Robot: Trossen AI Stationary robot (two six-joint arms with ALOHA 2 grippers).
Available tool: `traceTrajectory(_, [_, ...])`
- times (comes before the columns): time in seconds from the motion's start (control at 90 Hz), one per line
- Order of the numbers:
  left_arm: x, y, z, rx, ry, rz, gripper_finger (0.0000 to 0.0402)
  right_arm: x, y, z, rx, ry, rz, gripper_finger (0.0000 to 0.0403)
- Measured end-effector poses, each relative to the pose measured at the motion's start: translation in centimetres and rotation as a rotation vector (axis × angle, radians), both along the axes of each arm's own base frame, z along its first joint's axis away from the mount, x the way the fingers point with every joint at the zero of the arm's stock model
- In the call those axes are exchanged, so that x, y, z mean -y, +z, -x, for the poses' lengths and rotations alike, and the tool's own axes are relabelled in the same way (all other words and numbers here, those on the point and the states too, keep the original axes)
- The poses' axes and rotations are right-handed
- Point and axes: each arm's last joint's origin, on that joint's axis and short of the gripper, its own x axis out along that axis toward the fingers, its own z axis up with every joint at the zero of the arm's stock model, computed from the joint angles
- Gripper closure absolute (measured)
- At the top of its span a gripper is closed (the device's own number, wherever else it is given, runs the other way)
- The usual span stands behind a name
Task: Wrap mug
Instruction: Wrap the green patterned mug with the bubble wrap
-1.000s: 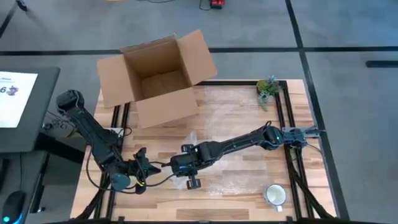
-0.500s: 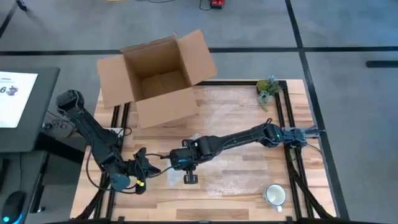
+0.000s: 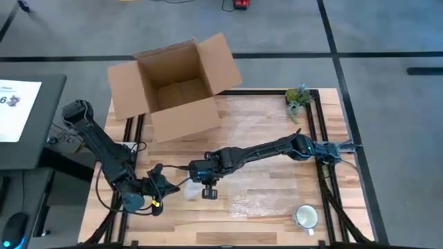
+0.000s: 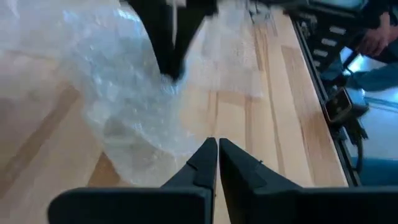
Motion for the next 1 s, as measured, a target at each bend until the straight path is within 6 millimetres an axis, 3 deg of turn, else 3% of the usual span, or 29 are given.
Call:
traceTrajectory(0.233, [-1.0,0.0,-1.0,0.006,0.065,-0.04,0.0402,-0.7,1.6,1.2,-0.021,0.076,-0.023,0.0402])
traceTrajectory(0.522, [-2.0,-1.7,-3.0,-0.062,0.123,-0.158,0.0402,-0.9,4.7,2.6,0.023,0.088,-0.024,0.0402])
traceTrajectory(0.622, [-2.4,-2.3,-3.9,-0.079,0.155,-0.177,0.0402,-0.7,4.7,2.5,0.04,0.072,-0.001,0.0402])
traceTrajectory(0.878, [-1.5,-3.9,-6.1,-0.076,0.069,-0.187,0.0402,0.2,1.7,1.6,0.041,0.012,0.001,0.0402])
traceTrajectory(1.0, [-1.3,-4.0,-6.4,-0.063,0.059,-0.193,0.0402,0.5,1.2,1.7,0.019,0.005,0.004,0.0402])
